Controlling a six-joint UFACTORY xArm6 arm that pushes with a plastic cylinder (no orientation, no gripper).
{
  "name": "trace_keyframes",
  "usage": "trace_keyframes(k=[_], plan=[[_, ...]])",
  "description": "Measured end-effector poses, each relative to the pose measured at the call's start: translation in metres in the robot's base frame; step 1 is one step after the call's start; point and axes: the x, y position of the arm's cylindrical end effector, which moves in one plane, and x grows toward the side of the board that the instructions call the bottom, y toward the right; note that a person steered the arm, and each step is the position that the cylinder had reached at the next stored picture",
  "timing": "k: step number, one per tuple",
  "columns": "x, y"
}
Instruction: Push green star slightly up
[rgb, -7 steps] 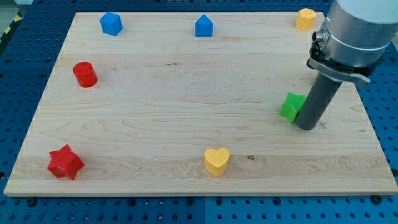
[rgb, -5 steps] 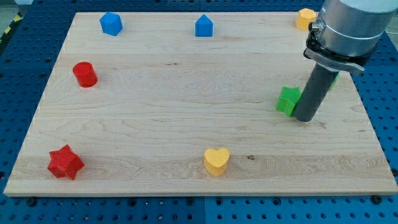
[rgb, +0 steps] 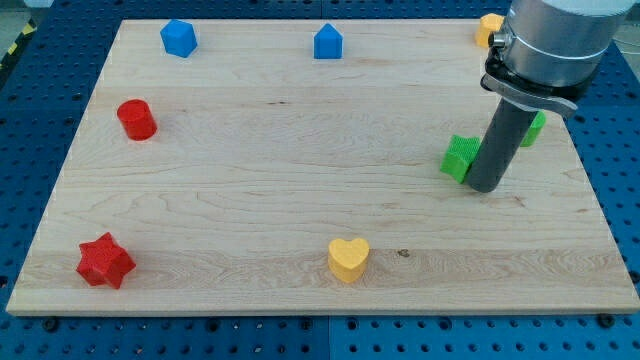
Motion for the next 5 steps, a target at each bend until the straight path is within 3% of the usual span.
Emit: trace_keyframes(k=[5], plan=[[-0.001, 0.022]])
